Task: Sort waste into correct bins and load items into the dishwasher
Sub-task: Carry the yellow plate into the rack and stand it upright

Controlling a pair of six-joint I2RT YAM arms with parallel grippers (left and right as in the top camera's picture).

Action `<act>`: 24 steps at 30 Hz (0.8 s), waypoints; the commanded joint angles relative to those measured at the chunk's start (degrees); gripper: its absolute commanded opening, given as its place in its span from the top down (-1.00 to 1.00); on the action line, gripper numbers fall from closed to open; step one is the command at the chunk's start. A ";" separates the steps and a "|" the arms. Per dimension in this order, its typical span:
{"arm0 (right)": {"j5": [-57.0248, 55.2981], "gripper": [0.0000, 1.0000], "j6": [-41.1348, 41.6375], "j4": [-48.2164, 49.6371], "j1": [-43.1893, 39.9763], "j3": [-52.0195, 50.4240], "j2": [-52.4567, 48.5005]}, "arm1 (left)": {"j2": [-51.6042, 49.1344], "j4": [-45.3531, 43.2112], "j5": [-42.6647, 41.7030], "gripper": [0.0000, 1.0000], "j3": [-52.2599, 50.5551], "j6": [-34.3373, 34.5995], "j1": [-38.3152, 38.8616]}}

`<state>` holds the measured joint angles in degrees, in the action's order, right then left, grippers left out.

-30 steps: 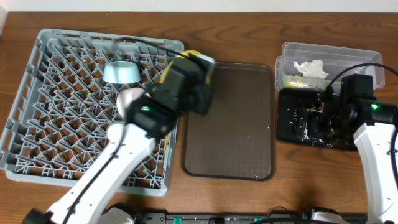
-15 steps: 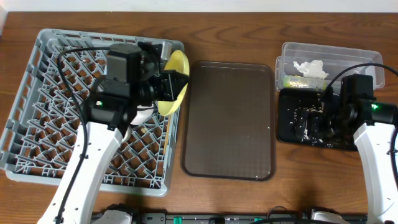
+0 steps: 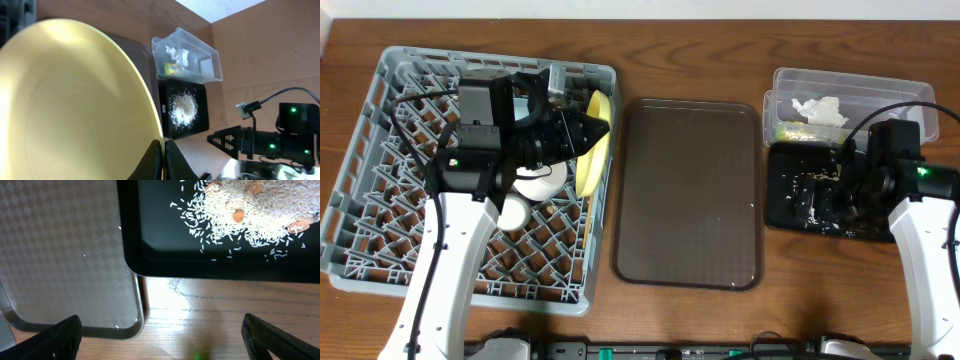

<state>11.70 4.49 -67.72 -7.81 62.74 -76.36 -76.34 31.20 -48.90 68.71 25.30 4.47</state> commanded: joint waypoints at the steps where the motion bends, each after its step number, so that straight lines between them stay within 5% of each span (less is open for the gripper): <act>1: -0.33 -0.99 -0.35 0.00 -0.48 0.83 0.61 | -2.05 0.17 -3.65 0.88 -0.13 1.44 -0.28; 17: -0.33 -0.99 -0.35 0.00 -0.48 0.83 0.61 | -10.54 2.86 0.76 0.88 -0.13 -0.20 -3.21; 18: -0.33 -0.99 -0.35 0.00 -0.48 0.83 0.61 | -10.49 2.86 0.96 0.81 -0.13 -1.14 -3.41; 21: -0.33 -0.99 -0.35 0.00 -0.48 0.83 0.61 | -10.45 2.91 0.96 -0.16 -0.13 -2.47 -3.93; 24: -0.33 -0.99 -0.35 0.00 -0.48 0.83 0.61 | -10.45 3.06 1.16 -0.33 -0.13 -2.56 -3.91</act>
<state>11.70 4.49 -67.70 -7.81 62.74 -76.36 -87.00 34.15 -48.27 68.71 24.49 0.80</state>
